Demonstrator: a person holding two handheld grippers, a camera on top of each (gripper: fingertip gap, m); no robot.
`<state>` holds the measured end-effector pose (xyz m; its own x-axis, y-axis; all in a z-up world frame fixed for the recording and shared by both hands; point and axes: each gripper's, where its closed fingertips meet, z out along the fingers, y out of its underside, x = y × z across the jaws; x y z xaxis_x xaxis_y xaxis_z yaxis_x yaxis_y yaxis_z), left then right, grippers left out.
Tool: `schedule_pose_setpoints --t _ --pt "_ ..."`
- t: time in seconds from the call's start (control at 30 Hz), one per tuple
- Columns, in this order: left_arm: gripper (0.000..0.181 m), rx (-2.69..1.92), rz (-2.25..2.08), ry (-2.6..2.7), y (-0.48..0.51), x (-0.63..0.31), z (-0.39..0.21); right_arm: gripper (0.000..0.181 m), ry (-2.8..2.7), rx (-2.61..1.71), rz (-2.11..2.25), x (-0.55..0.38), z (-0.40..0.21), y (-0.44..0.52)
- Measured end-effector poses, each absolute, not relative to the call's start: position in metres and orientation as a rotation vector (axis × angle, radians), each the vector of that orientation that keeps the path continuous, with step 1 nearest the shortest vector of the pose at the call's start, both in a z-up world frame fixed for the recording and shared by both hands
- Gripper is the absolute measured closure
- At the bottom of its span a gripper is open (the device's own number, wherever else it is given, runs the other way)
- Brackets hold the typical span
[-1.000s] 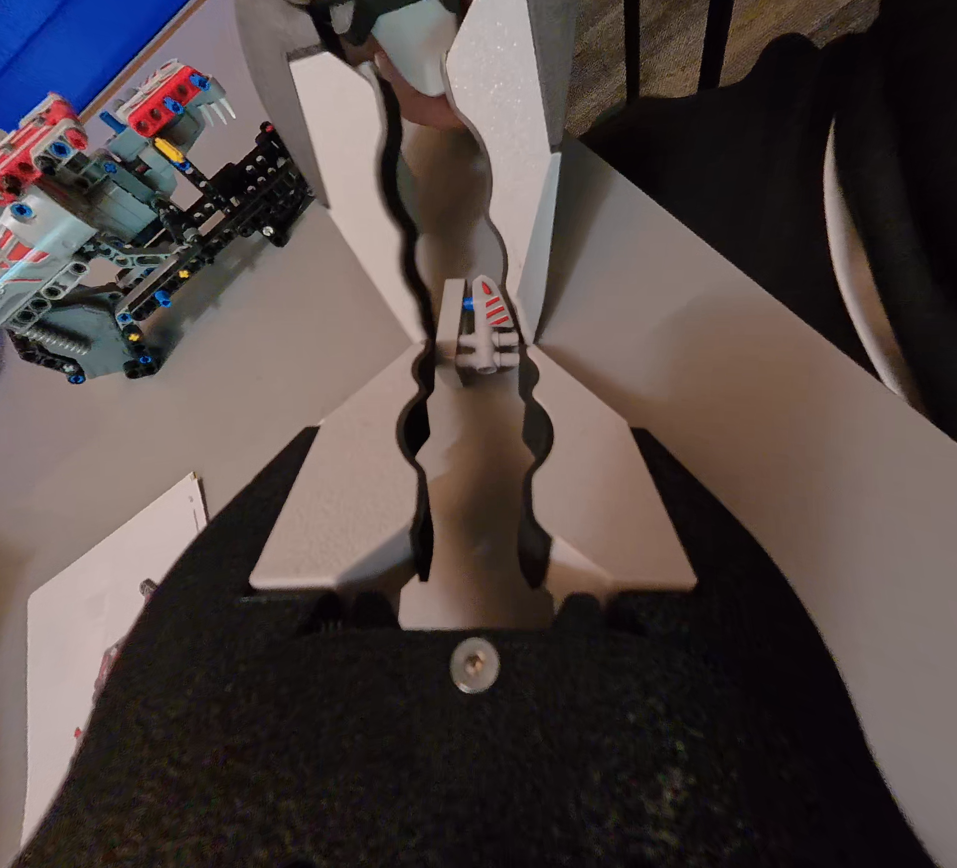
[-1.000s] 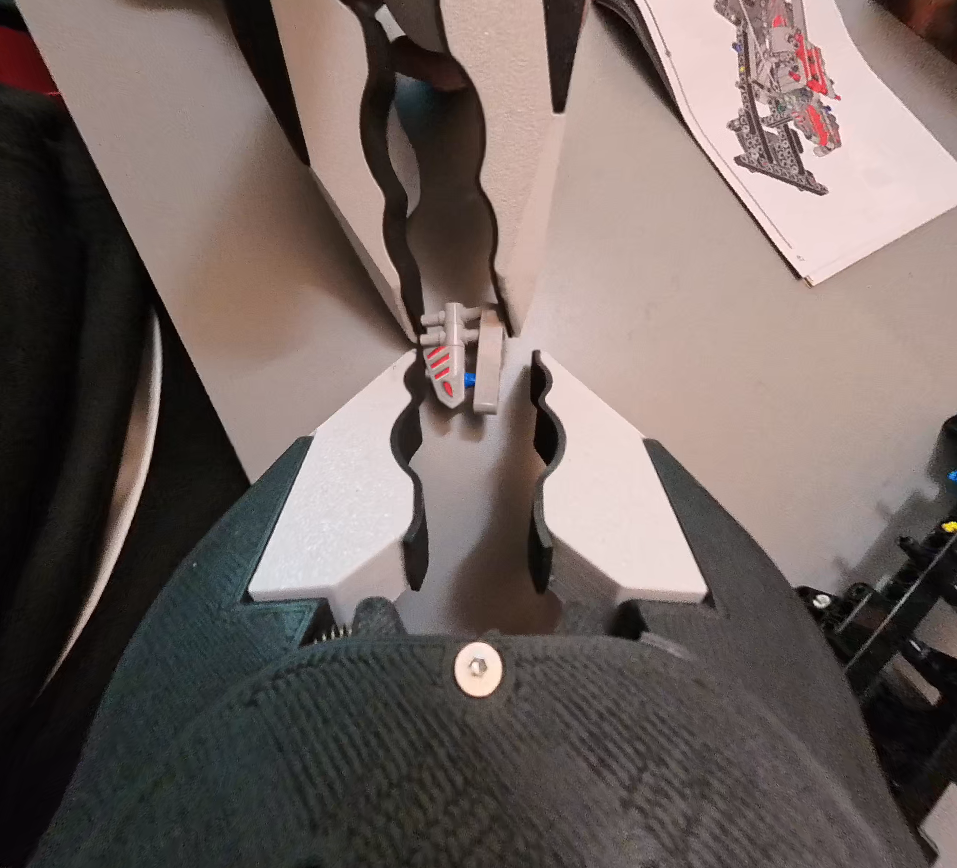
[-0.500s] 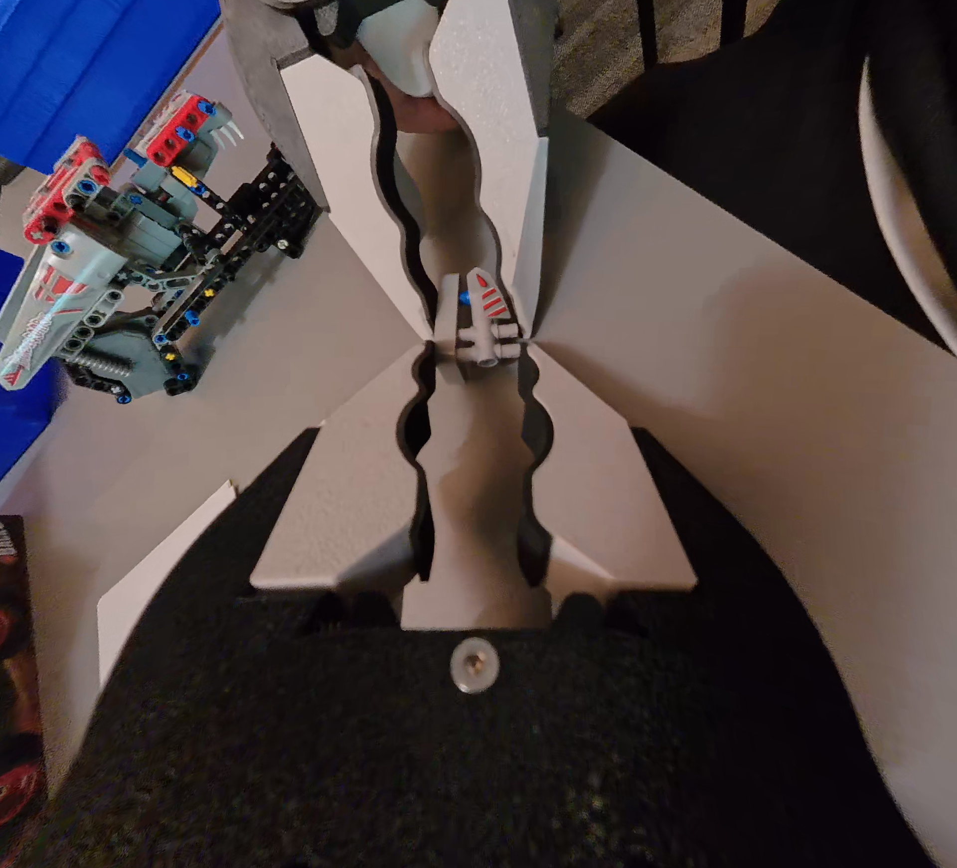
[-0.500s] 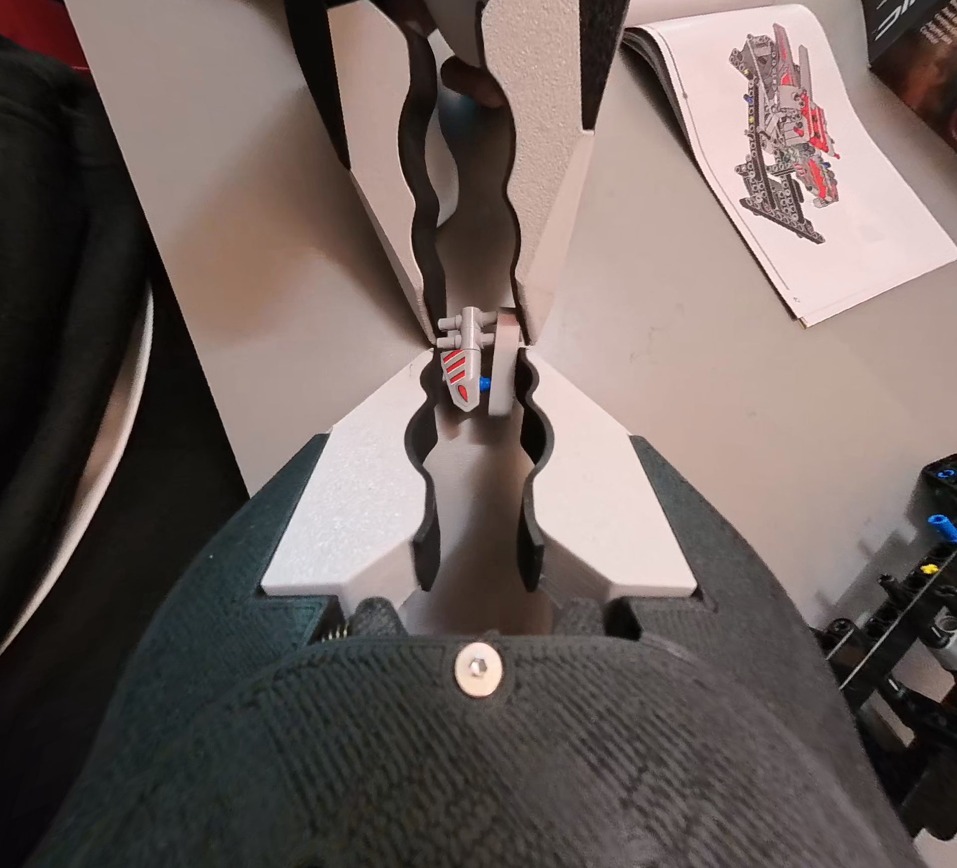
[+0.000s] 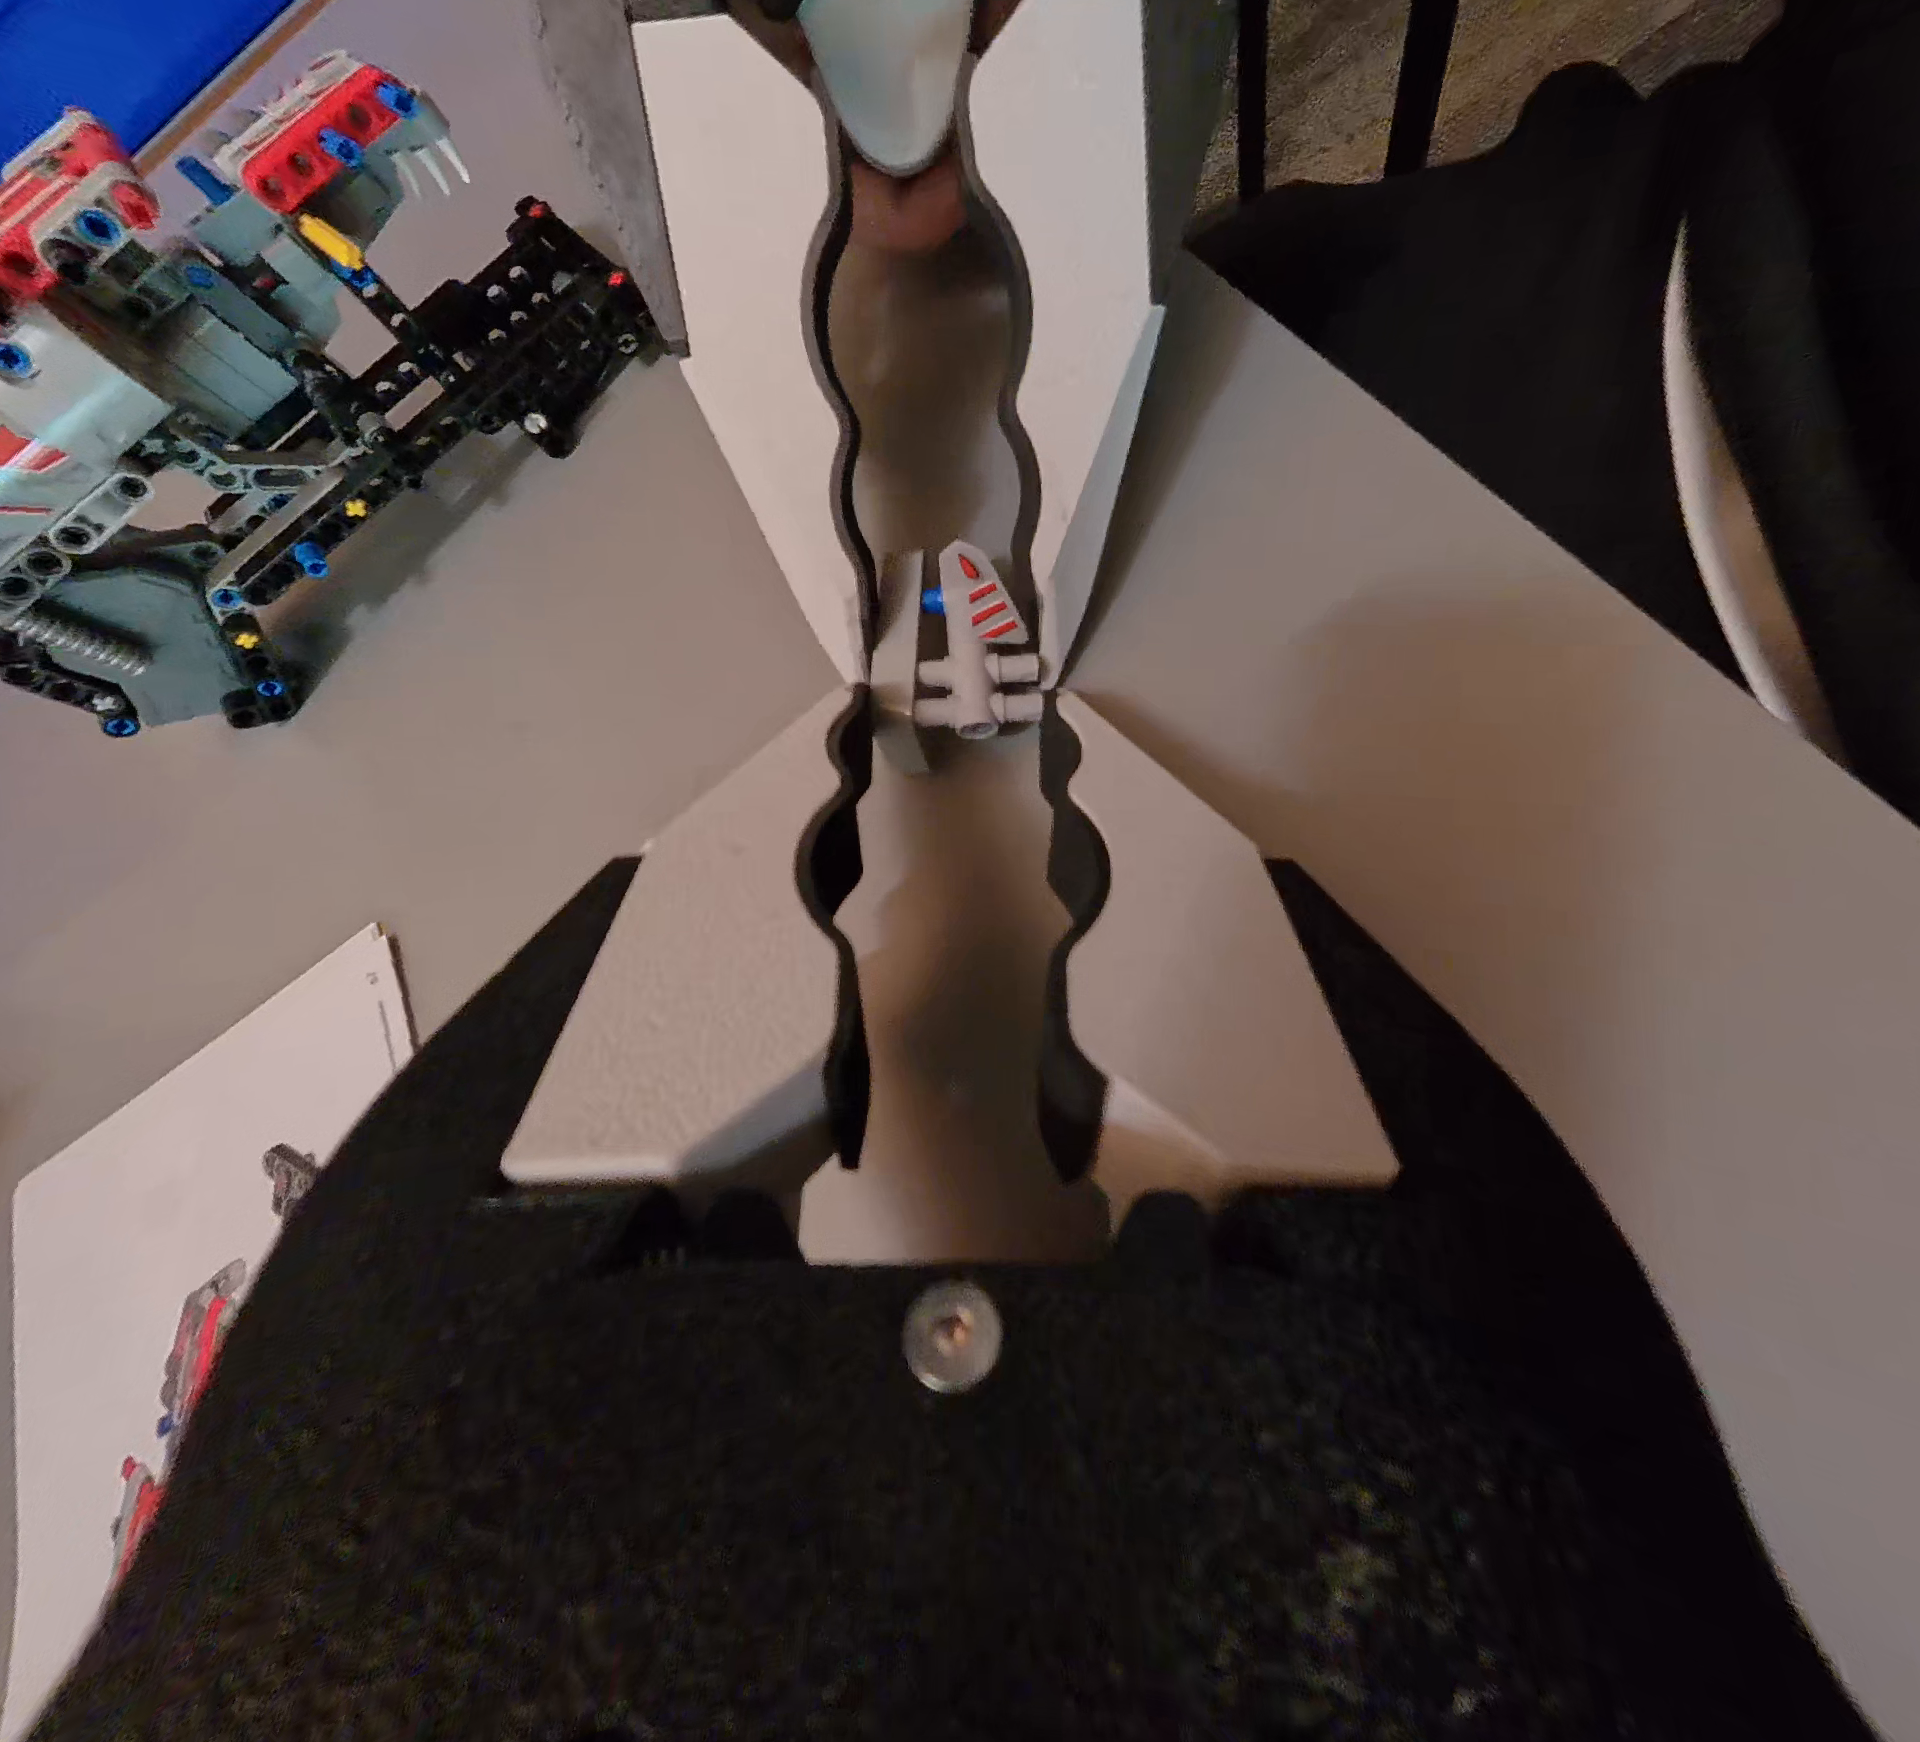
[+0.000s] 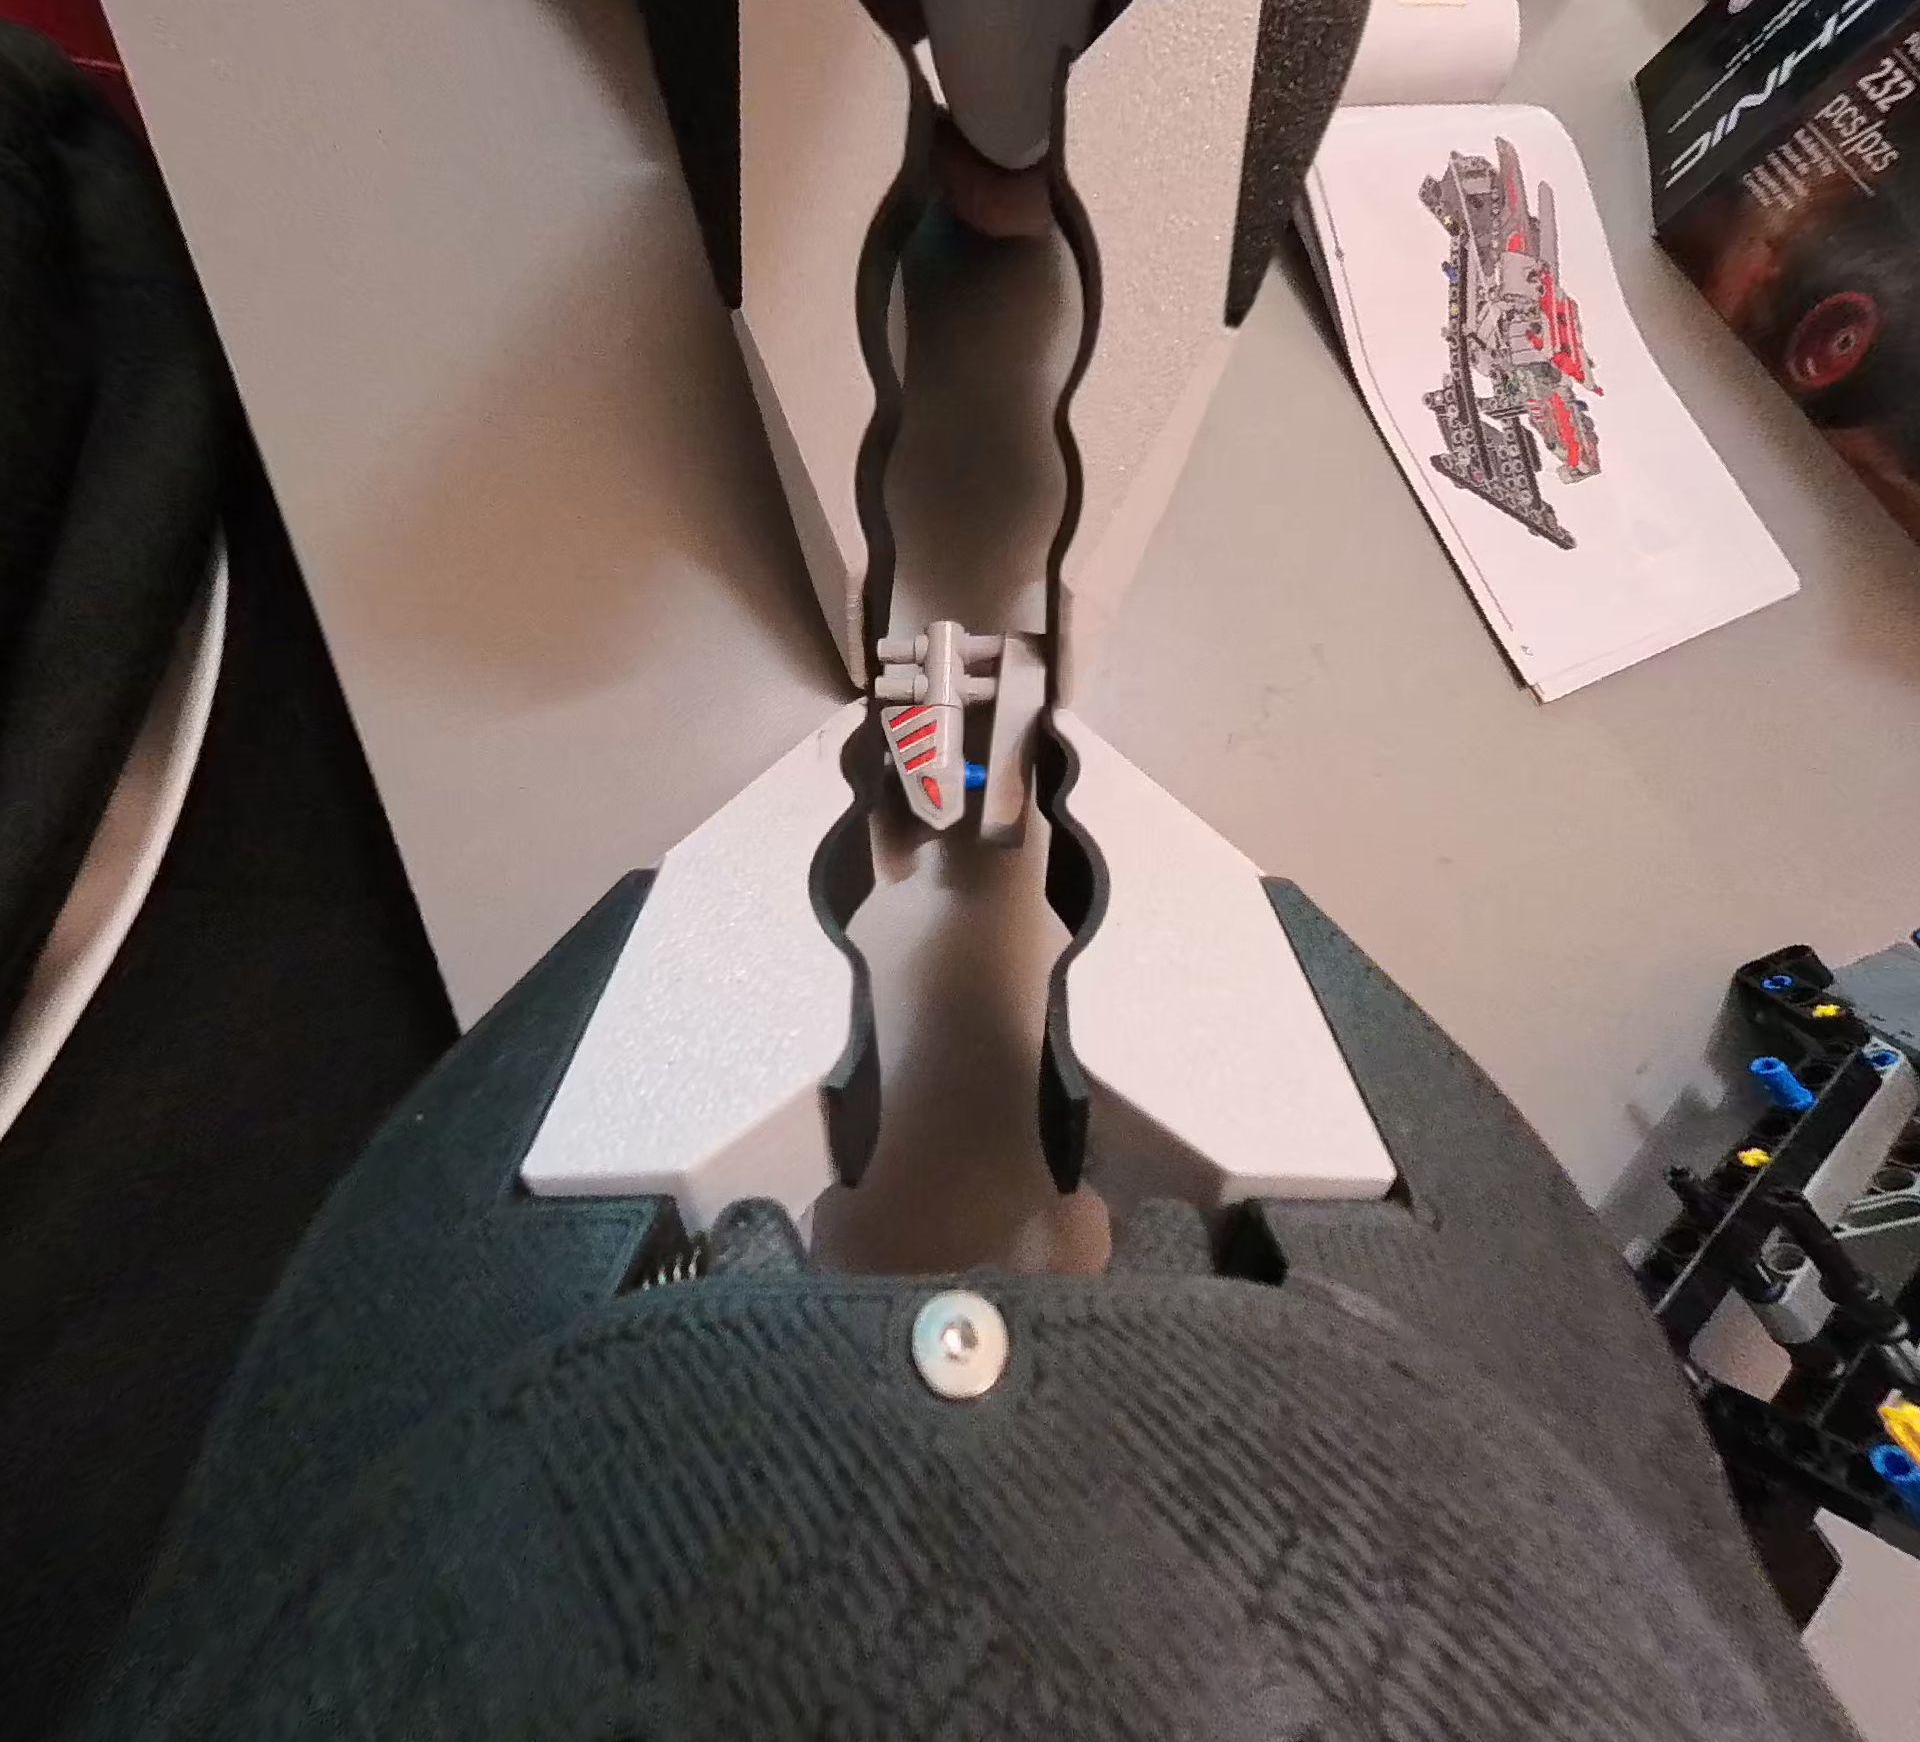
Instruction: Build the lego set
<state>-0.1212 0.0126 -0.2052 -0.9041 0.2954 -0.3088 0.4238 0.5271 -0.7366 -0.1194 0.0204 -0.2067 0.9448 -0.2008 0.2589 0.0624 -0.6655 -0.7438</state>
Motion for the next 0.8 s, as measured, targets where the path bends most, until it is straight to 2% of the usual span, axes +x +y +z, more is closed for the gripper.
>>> schedule_pose_setpoints --t 0.13,0.33,0.8 --pt "0.145 0.664 -1.361 2.512 0.0105 -0.123 -0.199 0.154 0.125 -2.266 -0.411 -0.1158 -0.2071 0.0203" --pt "0.152 0.618 -1.326 2.518 0.013 -0.1181 -0.2013 0.154 0.147 -2.271 -0.37 -0.1151 -0.2081 0.0199" --pt "0.153 0.619 -1.344 2.56 0.014 -0.1193 -0.2012 0.154 0.119 -2.271 -0.396 -0.1153 -0.2079 0.0212"
